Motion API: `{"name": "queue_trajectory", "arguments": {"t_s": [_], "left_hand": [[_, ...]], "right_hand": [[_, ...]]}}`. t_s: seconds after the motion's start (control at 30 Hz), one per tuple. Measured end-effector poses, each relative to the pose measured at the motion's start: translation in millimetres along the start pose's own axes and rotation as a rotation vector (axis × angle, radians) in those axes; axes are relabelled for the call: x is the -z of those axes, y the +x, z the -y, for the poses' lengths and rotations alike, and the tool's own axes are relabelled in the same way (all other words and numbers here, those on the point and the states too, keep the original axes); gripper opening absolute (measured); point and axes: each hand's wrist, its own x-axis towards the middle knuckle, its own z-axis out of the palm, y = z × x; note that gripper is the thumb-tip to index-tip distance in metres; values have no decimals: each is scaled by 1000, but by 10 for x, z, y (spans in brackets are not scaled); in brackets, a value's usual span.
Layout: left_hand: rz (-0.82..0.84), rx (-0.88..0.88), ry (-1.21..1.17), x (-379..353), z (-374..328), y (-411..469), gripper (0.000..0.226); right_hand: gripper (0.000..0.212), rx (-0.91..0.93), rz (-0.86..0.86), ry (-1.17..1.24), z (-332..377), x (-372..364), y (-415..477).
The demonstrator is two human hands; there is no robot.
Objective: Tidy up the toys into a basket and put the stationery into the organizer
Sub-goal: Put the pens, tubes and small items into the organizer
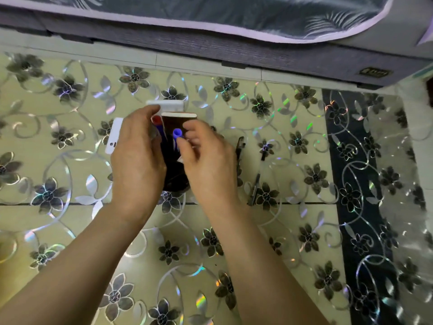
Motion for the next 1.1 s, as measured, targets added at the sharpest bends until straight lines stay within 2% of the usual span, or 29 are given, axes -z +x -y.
{"name": "queue_trajectory", "arguments": {"t_s": [0.13, 0.2, 0.3, 0.43, 0.57, 0.7, 0.83, 0.93, 1.03, 1.1], "left_hand": [[-59, -219, 66, -58, -272, -157, 47], [28, -305, 44, -191, -382, -289, 42], [254, -379, 40, -567, -464, -487, 37], [415, -310, 138, -1020, -335, -582, 38], [543, -176, 298, -1375, -186, -500, 32], [577, -109, 447, -1534, -168, -357, 36], [605, -68, 525, -1652, -237, -298, 43], [649, -8, 525, -1640, -296, -295, 38], [580, -34, 443, -1454, -364, -385, 29], [445, -81, 263, -1207, -411, -485, 24]], "right_hand": [[17, -65, -93, 29, -266, 269, -184], [17, -152, -133, -53, -544, 418, -305], [20, -349, -124, -233, -1032, 636, -416], [15, -573, 54, -375, -1378, 668, -404], [15, -585, 90, -400, -1548, 596, -382], [23, -591, 91, -419, -1581, 576, -359], [26, -616, 97, -413, -1606, 552, -353], [35, -644, 118, -375, -1622, 572, -342], [39, -618, 76, -262, -1561, 629, -349], [28, -558, 14, -207, -1464, 680, -361]]}}
